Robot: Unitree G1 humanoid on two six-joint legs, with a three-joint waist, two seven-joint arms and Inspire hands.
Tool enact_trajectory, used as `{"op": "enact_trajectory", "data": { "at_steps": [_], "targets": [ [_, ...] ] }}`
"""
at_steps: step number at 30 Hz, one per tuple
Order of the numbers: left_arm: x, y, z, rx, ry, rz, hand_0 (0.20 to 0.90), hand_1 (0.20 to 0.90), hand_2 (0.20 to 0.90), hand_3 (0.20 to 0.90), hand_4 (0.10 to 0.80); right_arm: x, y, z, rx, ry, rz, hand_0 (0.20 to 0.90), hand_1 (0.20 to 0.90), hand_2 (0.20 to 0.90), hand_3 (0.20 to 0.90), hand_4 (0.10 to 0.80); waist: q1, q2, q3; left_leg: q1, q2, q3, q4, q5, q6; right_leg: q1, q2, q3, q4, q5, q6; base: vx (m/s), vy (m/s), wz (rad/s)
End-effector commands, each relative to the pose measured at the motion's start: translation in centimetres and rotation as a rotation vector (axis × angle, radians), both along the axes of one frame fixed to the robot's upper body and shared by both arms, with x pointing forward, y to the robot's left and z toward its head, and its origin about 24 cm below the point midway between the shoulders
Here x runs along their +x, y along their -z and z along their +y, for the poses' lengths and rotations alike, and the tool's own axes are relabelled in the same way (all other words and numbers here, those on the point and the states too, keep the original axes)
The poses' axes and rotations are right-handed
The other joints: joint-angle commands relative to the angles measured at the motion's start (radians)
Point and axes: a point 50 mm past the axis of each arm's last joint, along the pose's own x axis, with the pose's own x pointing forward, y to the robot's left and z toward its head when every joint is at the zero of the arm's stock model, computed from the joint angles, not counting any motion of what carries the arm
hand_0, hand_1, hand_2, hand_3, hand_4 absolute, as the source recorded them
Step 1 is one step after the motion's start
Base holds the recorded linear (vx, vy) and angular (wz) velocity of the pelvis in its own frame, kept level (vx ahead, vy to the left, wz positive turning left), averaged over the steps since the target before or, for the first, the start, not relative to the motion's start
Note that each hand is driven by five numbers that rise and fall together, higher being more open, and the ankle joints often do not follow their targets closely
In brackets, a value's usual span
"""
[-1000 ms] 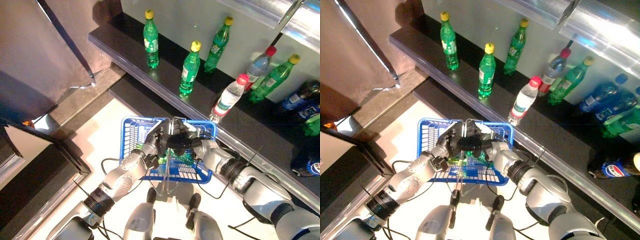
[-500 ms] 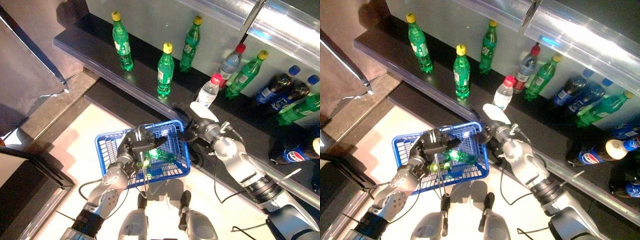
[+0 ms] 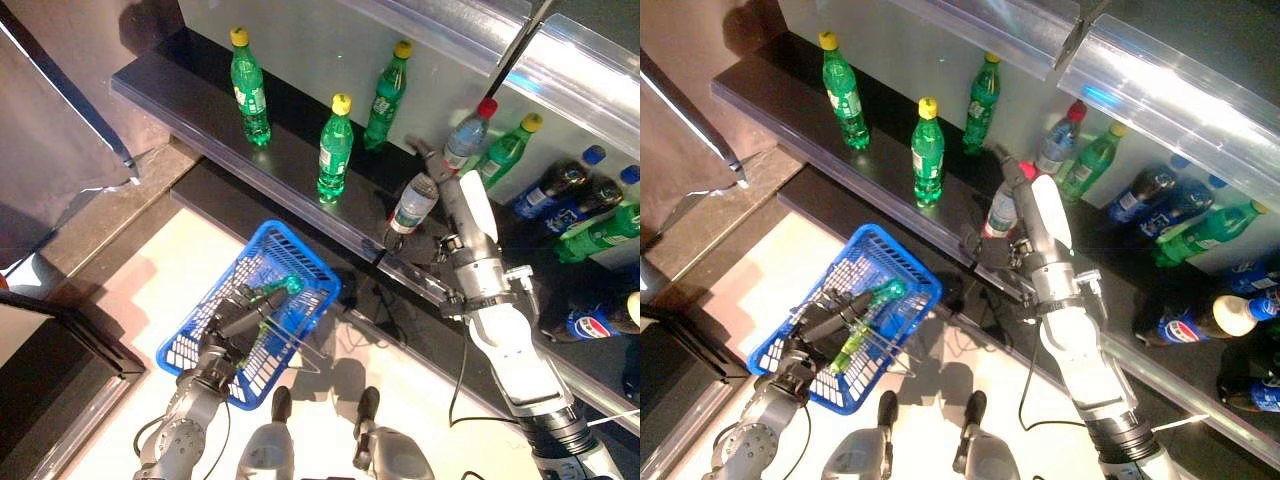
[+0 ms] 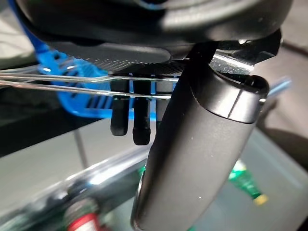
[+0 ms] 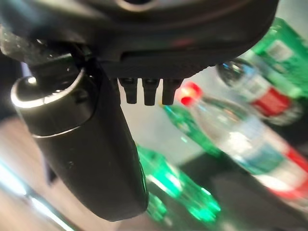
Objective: Pick up the drink and place into the basket.
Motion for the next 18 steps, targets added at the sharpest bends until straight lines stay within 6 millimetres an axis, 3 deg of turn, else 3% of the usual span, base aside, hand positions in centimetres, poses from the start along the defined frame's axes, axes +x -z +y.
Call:
{"op": "enact_trajectory", "data": {
  "at_steps": [1, 8, 13, 18],
  "targets": [
    [0.7, -9.1, -2.8, -0.035, 0.090, -0.517, 0.300, 0.300, 0.300, 0.200, 0.100, -1.6, -1.6, -0.5, 0.128, -0.010, -0.184, 0.900, 0.900, 0.900, 0.900, 0.800, 0.008, 0.076, -0.248, -0.018, -0.042, -0.051, 0.009, -0.034, 0.026, 0.038, 0.025, -0.001, 0.108, -0.128, 0.003, 0.013, 0.064, 0.03],
    [0.2, -6.0, -1.6, 0.063, -0.014, -0.394, 0.300, 0.300, 0.300, 0.200, 0.100, -2.1, -0.3, -0.8, 0.272, 0.058, -0.217, 0.900, 0.900, 0.900, 0.900, 0.800, 0.006, 0.082, -0.236, -0.021, -0.053, -0.026, 0.038, -0.057, 0.046, 0.022, 0.007, 0.002, 0.141, -0.132, 0.014, 0.014, 0.077, 0.00],
    [-0.1, -4.0, -1.2, 0.043, -0.026, -0.307, 0.300, 0.300, 0.300, 0.200, 0.100, -2.3, 0.6, -1.0, 0.323, 0.085, -0.195, 0.900, 0.900, 0.900, 0.900, 0.800, -0.003, 0.086, -0.218, -0.032, -0.061, -0.004, 0.074, -0.073, 0.068, -0.017, 0.004, 0.007, 0.232, -0.150, 0.018, 0.017, 0.068, -0.06],
    [-0.4, -2.7, -1.4, 0.029, -0.036, -0.246, 0.300, 0.300, 0.300, 0.200, 0.100, -1.5, 1.7, -0.8, 0.372, 0.083, -0.130, 0.900, 0.900, 0.900, 0.900, 0.800, -0.012, 0.084, -0.174, -0.053, -0.064, 0.007, 0.121, -0.086, 0.071, -0.051, -0.008, 0.051, 0.214, -0.116, 0.028, 0.008, -0.055, -0.14]
  ]
}}
